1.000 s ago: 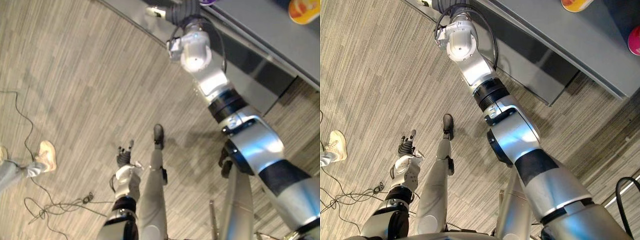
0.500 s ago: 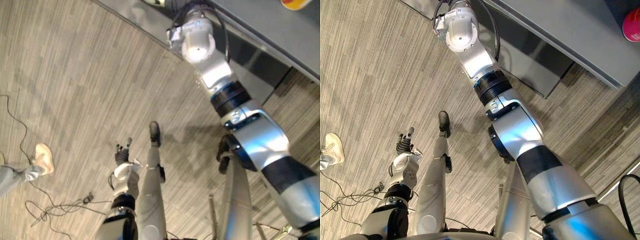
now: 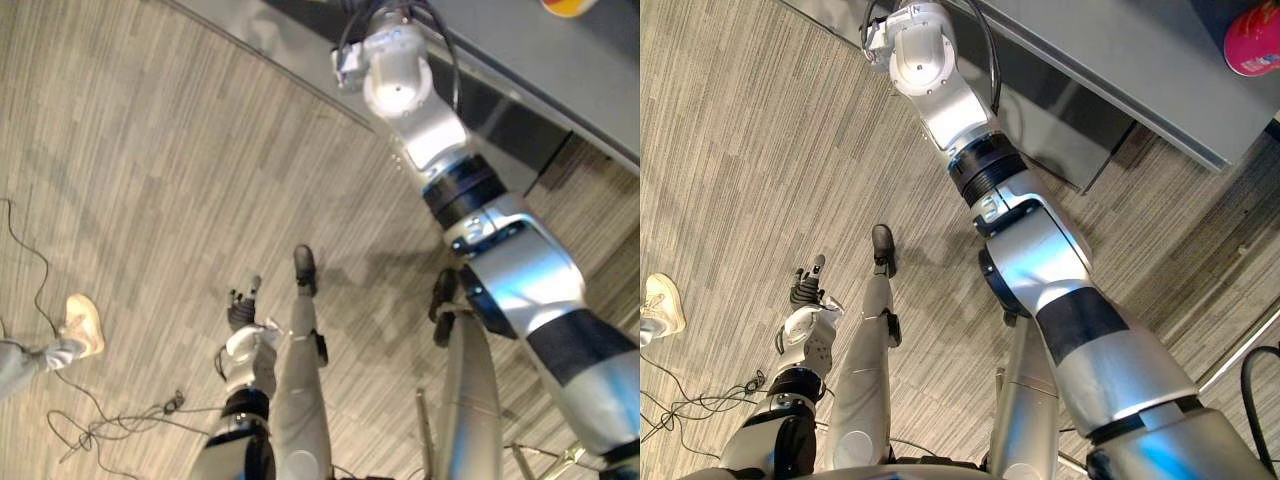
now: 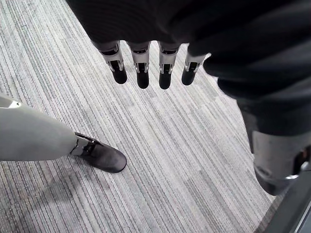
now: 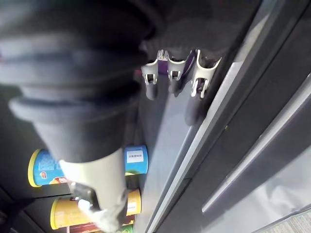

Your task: Put the gum and the chips on the shelf.

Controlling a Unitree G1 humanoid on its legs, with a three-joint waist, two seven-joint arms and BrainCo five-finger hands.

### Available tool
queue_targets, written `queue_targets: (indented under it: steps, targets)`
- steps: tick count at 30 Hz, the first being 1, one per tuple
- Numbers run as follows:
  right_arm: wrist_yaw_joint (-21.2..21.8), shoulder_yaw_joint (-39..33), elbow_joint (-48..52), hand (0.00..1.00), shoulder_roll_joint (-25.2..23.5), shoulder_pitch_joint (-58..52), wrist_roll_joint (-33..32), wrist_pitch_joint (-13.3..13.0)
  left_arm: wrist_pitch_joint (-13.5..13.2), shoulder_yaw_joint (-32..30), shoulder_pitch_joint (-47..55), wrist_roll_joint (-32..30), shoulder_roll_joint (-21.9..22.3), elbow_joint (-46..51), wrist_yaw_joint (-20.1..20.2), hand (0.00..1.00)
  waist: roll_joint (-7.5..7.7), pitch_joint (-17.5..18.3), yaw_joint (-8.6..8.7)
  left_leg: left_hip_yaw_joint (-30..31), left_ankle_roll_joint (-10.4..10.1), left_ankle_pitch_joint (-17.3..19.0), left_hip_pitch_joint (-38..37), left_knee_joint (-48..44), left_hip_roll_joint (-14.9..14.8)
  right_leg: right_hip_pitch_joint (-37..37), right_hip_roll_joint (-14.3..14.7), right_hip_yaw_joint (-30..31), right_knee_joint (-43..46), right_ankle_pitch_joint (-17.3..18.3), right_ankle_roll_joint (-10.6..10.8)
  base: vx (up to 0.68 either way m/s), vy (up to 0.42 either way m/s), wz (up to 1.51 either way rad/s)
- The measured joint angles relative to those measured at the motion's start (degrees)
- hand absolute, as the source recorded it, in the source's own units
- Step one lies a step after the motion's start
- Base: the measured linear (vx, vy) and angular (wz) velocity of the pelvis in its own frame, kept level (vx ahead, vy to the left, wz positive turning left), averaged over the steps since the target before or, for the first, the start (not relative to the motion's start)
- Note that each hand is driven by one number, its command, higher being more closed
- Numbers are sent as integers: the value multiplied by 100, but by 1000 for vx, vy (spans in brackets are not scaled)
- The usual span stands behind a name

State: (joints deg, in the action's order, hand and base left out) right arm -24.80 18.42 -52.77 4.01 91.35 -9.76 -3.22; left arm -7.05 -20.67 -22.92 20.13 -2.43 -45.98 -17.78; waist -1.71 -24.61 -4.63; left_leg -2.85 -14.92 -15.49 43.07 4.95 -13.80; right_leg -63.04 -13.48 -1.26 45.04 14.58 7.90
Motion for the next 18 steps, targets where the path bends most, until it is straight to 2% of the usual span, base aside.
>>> queue_targets:
  steps: [18]
  targets:
    - [35,101,-391,0,199,158,-42,4,-23,126,5,0,7,-190,12,0,3,-5,57,12,-3,3,-164,-16,-13,176,6,-16,17,-1,1,15,-63,-1]
